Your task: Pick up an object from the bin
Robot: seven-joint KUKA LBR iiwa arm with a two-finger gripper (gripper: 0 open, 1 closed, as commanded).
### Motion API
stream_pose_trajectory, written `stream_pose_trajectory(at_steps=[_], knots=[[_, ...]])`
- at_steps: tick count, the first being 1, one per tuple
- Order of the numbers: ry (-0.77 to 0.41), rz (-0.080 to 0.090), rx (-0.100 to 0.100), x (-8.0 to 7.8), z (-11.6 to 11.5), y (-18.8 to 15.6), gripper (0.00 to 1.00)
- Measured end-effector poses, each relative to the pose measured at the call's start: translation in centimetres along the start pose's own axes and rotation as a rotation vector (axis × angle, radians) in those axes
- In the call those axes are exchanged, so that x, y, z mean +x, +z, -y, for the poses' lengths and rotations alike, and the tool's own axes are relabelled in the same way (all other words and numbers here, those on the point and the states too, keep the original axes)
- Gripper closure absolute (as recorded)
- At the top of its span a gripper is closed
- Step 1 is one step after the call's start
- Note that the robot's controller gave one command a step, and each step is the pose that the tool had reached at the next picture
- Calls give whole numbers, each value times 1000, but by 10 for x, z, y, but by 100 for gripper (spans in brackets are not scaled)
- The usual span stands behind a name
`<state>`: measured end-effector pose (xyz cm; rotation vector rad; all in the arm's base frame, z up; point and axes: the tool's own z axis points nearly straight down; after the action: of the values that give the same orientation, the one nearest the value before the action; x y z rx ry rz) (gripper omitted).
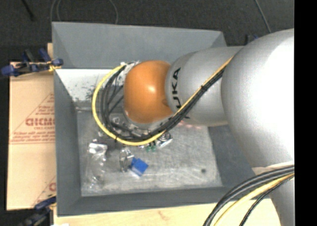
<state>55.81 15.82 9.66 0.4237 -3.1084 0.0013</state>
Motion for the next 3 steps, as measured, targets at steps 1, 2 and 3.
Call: stream_pose_trajectory(at_steps=[1,2,3], knots=[[151,11,-2,-11,4,-14,0],[249,19,-7,-25,8,8,0],[290,19,-8,-69,18,15,0]])
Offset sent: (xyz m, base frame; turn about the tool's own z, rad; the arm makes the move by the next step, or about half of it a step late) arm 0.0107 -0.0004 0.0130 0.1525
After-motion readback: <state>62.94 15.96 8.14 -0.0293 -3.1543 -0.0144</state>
